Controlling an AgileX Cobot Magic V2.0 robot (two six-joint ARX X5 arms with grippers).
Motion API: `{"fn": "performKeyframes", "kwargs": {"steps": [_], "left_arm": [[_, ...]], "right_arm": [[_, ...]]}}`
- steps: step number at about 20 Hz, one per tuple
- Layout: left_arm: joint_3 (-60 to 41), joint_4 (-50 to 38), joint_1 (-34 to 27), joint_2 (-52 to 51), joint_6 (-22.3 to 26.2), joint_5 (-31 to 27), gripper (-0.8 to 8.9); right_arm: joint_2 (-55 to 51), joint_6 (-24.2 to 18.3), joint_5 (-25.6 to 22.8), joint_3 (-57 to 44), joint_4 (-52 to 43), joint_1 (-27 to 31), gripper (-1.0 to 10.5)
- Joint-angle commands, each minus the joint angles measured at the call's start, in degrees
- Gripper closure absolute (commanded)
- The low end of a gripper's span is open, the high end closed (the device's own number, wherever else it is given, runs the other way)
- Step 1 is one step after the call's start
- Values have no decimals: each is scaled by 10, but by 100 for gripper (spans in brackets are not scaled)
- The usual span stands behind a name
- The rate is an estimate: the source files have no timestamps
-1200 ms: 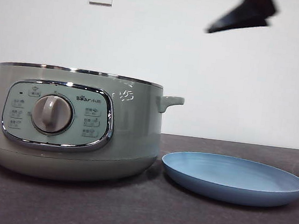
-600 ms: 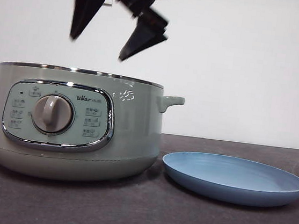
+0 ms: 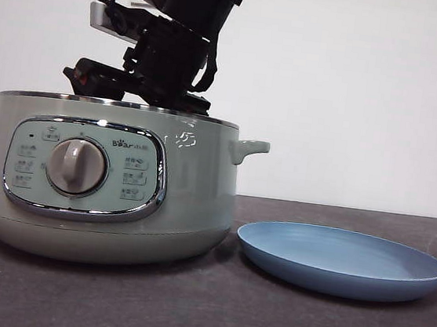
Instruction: Take the pumpkin out from the steamer,put the pumpkin in the blue plate,close the lid
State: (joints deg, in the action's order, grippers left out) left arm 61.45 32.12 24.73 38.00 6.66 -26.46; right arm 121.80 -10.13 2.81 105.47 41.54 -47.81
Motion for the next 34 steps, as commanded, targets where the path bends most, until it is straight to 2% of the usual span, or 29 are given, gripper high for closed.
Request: {"fn": "performKeyframes", "kwargs": {"steps": [1, 2, 3, 4, 7, 10, 12, 14, 15, 17, 19, 21, 26, 29, 30, 32, 34], "left_arm": [[5, -23, 1, -8, 7, -4, 822], [5, -20, 1, -8, 7, -4, 822], [5, -18, 1, -8, 7, -4, 822], [5, -16, 1, -8, 7, -4, 822], [5, -16, 1, -7, 7, -1, 822], [5, -20, 1, 5, 4, 25, 822], [5, -39, 1, 19, 4, 30, 822], [5, -51, 1, 26, 4, 58, 822], [5, -56, 1, 31, -1, 70, 822], [5, -64, 1, 39, -7, 74, 822], [5, -72, 1, 43, -9, 76, 822], [5, -78, 1, 47, -10, 82, 822], [5, -83, 1, 66, -22, 92, 822], [5, -89, 1, 74, -24, 116, 822], [5, -93, 1, 78, -24, 119, 822], [5, -99, 1, 81, -24, 119, 822], [5, -100, 1, 82, -24, 119, 822]], "right_arm": [[9, -4, 0, 0, -2, -2, 536], [9, -4, 0, 0, 0, -3, 772], [8, -4, 0, 0, 3, -3, 934], [8, -3, 0, 0, 3, -3, 963], [-19, 2, 0, 0, 19, -4, 963], [-92, 5, -2, 0, 99, 2, 963], [-147, 32, -2, 0, 177, 26, 964], [-190, 58, -4, 0, 241, 63, 964], [-208, 76, -14, -3, 261, 81, 964], [-251, 108, -67, -35, 275, 111, 964], [-302, 130, -114, -96, 257, 128, 964], [-357, 139, -139, -174, 215, 143, 964], [-468, 156, -133, -383, 46, 171, 963], [-459, 162, -131, -453, -34, 171, 963], [-449, 163, -116, -468, -55, 171, 963], [-415, 167, -85, -478, -74, 171, 963], [-377, 167, -91, -478, -94, 171, 930]]}}
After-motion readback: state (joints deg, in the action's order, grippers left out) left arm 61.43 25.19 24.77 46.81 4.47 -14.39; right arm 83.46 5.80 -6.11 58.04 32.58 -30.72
